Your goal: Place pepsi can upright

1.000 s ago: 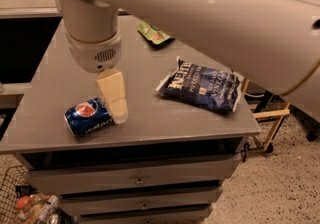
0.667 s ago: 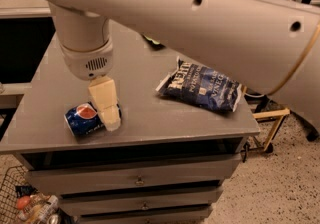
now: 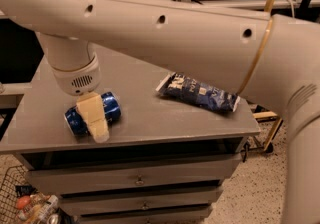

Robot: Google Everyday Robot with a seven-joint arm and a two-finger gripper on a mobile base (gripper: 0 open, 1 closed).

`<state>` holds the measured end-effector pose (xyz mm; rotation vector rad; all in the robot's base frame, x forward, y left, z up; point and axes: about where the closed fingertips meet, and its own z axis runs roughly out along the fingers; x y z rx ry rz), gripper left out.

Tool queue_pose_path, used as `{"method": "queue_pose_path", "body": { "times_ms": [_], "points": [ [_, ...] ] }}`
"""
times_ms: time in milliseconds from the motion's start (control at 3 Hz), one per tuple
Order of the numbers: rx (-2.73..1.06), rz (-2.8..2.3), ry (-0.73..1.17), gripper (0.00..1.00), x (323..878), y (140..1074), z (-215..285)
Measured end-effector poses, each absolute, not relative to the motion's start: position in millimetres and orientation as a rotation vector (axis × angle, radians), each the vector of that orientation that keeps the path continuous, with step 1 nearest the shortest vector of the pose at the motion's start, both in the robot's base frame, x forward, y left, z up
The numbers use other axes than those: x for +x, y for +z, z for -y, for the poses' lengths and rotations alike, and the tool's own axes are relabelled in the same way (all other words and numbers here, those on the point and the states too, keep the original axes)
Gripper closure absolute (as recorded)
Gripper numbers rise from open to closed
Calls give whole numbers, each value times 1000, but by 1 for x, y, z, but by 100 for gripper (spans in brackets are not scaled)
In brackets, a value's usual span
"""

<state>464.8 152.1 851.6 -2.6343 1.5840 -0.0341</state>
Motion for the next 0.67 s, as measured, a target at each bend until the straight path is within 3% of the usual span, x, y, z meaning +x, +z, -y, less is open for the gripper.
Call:
{"method": "queue_pose_path", "body": {
  "times_ms": [667],
  "points": [
    [-2643, -1651, -50, 42, 477, 827, -152]
  ]
}}
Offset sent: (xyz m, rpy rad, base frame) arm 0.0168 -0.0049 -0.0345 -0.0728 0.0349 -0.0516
